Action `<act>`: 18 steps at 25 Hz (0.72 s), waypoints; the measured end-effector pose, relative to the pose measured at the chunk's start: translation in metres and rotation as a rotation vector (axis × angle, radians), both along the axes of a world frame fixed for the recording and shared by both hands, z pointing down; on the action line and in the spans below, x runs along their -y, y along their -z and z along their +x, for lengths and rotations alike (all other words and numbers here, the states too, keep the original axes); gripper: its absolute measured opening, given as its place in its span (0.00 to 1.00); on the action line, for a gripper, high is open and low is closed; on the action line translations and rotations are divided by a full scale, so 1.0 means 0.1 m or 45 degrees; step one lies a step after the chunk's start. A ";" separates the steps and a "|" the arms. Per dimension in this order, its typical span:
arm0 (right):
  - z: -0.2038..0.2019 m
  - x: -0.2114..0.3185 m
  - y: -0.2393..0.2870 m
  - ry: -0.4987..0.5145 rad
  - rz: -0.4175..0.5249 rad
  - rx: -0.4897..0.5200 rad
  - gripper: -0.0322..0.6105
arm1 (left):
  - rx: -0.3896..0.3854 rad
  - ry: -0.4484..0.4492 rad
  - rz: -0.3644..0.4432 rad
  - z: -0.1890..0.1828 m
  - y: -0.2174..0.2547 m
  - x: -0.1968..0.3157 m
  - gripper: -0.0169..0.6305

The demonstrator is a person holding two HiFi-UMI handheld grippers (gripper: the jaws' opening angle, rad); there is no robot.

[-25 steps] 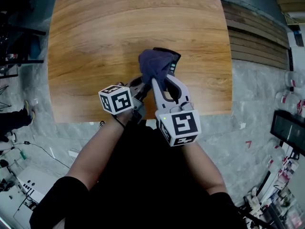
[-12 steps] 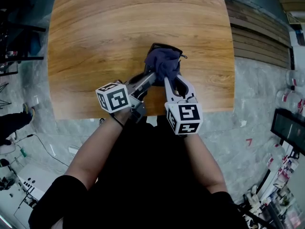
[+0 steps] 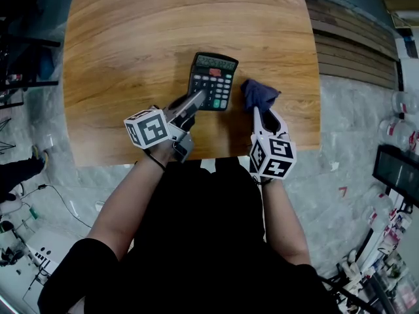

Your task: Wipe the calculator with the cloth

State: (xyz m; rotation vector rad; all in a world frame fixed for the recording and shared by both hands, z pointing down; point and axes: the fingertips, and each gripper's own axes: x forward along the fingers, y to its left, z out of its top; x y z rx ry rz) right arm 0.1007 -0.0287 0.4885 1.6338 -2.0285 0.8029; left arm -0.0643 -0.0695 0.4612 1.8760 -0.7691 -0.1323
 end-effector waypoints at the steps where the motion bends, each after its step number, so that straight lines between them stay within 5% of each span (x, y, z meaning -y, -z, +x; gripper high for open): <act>1: 0.01 0.04 0.08 -0.003 0.024 0.006 0.17 | 0.001 0.000 -0.005 0.01 -0.01 0.00 0.13; 11: -0.70 0.39 1.35 0.197 0.374 0.184 0.17 | -0.013 -0.043 -0.019 0.23 0.00 -0.05 0.13; 18: -1.16 0.31 1.23 0.338 0.337 0.203 0.17 | -0.015 -0.073 0.012 0.27 0.05 -0.08 0.13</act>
